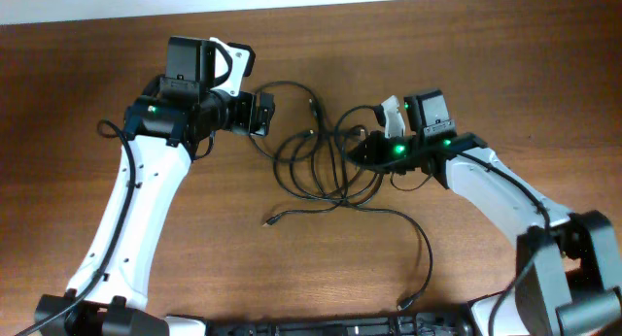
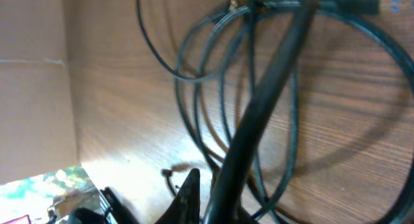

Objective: Untangle cables

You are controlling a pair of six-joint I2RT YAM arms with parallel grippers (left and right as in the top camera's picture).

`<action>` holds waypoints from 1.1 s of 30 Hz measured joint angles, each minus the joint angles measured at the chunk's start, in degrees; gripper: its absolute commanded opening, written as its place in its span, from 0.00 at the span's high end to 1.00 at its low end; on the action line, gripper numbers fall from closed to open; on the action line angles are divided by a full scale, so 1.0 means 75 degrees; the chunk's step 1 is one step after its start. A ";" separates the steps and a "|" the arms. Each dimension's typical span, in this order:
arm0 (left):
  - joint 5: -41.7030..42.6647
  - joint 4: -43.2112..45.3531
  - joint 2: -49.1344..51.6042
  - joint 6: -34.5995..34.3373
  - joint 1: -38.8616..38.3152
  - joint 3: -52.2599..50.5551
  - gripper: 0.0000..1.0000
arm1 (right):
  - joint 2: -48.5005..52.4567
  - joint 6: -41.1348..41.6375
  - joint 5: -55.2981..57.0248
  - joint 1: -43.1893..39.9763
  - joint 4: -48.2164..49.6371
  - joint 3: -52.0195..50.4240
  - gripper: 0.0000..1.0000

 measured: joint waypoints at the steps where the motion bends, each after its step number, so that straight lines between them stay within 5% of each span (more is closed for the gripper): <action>1: 0.0000 0.0000 0.0000 0.0000 0.0000 0.0000 0.01 | -0.0195 -0.0003 0.0076 0.0006 -0.0262 0.0242 0.96; 15: 0.0000 -0.0003 0.0000 -0.0003 0.0000 0.0000 0.01 | -0.1530 -0.0262 0.0673 0.0020 -0.1612 0.6216 0.96; 25: 0.0000 0.0000 0.0000 -0.0026 0.0000 0.0000 0.01 | -0.1603 -0.0460 0.1483 0.0023 -0.2754 0.7711 0.96; 33: 0.0000 -0.0003 0.0000 -0.0026 0.0000 0.0000 0.01 | -0.1585 -0.0959 0.4441 -0.0341 -0.4118 0.7746 0.96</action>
